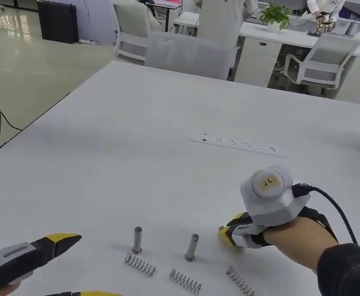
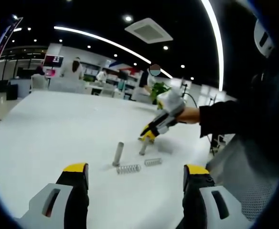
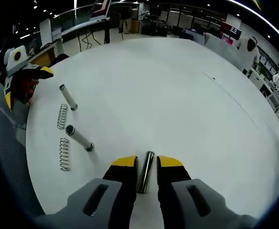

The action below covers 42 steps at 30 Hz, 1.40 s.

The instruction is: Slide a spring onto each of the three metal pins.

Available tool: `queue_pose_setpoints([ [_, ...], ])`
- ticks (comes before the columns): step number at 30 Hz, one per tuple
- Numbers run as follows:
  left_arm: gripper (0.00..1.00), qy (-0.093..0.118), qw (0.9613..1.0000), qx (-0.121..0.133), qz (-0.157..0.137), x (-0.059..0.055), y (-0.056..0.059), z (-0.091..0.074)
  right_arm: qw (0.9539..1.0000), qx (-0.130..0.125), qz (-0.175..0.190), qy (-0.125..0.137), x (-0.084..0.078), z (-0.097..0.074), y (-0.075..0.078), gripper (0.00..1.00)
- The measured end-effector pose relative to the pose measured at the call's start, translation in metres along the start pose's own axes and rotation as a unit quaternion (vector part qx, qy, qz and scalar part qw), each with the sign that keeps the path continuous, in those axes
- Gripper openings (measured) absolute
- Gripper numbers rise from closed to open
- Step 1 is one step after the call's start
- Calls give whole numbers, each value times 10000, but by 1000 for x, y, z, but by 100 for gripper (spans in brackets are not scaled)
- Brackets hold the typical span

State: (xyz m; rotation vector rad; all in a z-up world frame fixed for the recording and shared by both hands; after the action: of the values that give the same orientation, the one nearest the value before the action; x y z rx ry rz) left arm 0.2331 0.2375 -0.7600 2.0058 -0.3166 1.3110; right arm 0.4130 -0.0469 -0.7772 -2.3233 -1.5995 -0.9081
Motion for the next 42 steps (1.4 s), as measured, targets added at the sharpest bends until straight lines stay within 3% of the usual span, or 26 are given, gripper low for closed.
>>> queue_pose_setpoints([
  [14,77,-1,10000,-9,-30,0,0,0,9998,29,88,-152,1,6,1,9],
  [30,76,-15,10000,-6,-40,0,0,0,9979,138,564,-296,5,8,6,5],
  [42,74,-5,10000,-9,-43,1,1,1,9964,29,842,-95,3,0,1,5],
])
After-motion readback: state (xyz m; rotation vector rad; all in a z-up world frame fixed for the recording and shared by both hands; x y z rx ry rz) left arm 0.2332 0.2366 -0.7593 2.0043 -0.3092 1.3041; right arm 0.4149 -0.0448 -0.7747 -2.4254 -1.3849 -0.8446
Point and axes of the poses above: the centre of the closed fingertips' face, and the gripper's own axes: z roughly forward along the fingers, y roughly to its right, x roughly out of its top, the point moved 10 cm from there along -z, roughly backward along the fingers, and after that the axes turned 10 degrees about -z, right-handed, at the moved point
